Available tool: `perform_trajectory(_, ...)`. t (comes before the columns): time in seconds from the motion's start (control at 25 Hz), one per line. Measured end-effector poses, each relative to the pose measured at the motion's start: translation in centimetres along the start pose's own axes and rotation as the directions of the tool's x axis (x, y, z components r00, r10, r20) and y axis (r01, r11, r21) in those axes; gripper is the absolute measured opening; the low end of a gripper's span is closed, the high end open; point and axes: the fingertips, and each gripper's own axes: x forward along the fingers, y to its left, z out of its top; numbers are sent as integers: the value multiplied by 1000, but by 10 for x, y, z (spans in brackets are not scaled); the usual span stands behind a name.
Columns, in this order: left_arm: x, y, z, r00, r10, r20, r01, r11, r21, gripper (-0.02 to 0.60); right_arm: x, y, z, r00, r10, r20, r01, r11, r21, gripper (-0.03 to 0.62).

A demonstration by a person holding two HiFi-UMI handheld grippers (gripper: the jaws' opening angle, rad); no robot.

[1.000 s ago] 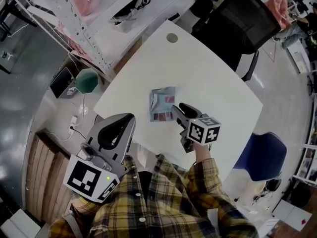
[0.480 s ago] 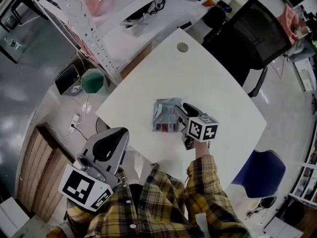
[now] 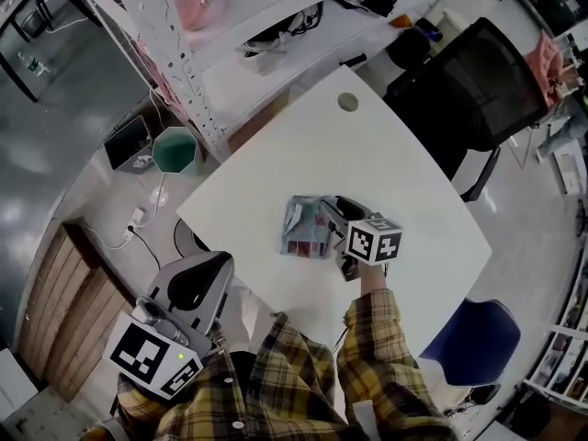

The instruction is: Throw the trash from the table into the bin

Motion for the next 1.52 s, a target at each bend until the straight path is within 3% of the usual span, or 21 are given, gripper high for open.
perform_trajectory(0.28,-1,-1,2,1000,14,11,-14,1000,2,8,-3,-3,-2,1000,-24,0,24,1000,0,46)
perform_trajectory(0.44,-1,-4,5,1000,10,22,-10,1000,4,8,-11,-3,4,1000,-7,23,6,999,52,15)
perform_trajectory(0.8,1,-23,19,997,-35,67,32,999,32,8,-50,16,19,995,14,99,-19,998,52,1)
perform_trajectory(1.24,4,-62,22,990,-91,105,85,995,58,8,-124,80,21,980,92,175,-74,991,-108,0)
perform_trajectory(1.52,-5,-72,6,993,-60,101,57,998,30,8,-137,114,13,972,186,144,-160,972,-175,0)
